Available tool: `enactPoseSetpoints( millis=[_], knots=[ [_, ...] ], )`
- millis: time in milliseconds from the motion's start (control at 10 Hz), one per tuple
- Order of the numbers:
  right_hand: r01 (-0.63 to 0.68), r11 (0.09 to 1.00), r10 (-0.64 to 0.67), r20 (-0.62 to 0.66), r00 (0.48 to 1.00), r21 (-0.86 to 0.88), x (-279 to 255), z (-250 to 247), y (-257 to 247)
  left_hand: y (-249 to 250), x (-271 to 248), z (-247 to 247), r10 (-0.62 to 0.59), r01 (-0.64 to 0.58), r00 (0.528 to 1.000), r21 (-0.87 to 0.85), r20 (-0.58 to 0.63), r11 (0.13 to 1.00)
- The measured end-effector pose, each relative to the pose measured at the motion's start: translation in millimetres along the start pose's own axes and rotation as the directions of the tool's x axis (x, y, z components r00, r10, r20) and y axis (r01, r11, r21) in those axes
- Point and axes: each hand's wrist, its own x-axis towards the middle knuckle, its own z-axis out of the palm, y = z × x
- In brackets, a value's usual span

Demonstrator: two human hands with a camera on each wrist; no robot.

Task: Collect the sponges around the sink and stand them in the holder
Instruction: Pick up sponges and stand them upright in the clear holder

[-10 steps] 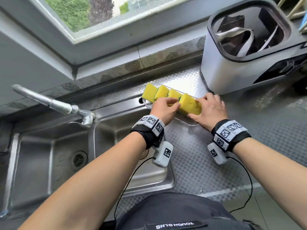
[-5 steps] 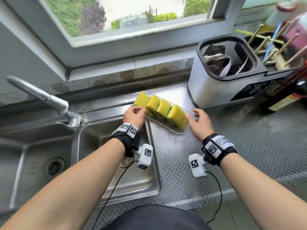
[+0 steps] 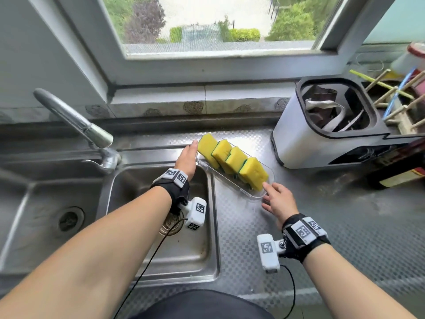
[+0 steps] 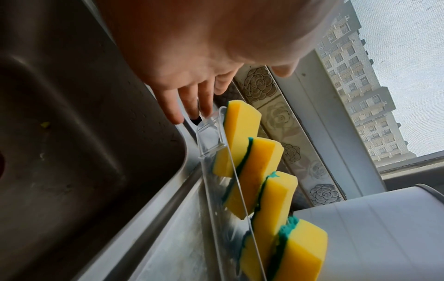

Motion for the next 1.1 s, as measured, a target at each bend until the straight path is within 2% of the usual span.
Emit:
enactPoseSetpoints(
  millis=[100, 400, 500, 800, 1100],
  knots=[
    [0.008, 1.000, -0.008, 0.000, 1.000, 0.023, 13, 2, -15, -21, 27, -3, -0.062, 0.062, 0.998, -0.034, -0.008, 0.997],
    [0.153, 0.981, -0.159, -0.039, 0.987, -0.118, 60, 27, -80, 0, 26, -7, -0.123, 0.119, 0.991, -0.074, -0.047, 0.990],
    [0.158, 0.973, -0.164, -0.028, 0.986, -0.167, 70, 39, -98, 1, 30, -7, -0.135, 0.128, 0.989, -0.110, -0.053, 0.986],
    [0.190, 0.957, -0.205, -0.044, 0.978, -0.220, 97, 54, -119, 4, 36, 1, -0.136, 0.119, 0.989, -0.246, -0.052, 0.962],
    [0.226, 0.926, -0.244, -0.022, 0.969, -0.303, 84, 55, -118, -3, 43, 1, -0.126, 0.111, 0.991, -0.254, -0.041, 0.961]
  ],
)
